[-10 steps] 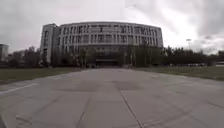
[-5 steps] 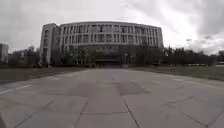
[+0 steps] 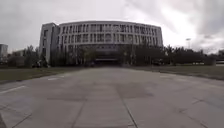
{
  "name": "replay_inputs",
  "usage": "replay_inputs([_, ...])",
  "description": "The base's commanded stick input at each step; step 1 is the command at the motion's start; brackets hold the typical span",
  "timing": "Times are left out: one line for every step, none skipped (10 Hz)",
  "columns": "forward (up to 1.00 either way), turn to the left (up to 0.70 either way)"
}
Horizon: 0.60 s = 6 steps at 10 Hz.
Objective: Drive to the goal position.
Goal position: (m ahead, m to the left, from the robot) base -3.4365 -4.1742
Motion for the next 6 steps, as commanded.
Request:
replay_inputs([0.70, 0.00])
replay_inputs([0.70, 0.00])
replay_inputs([0.70, 0.00])
replay_inputs([0.70, 0.00])
replay_inputs([0.70, 0.00])
replay_inputs([0.70, 0.00])
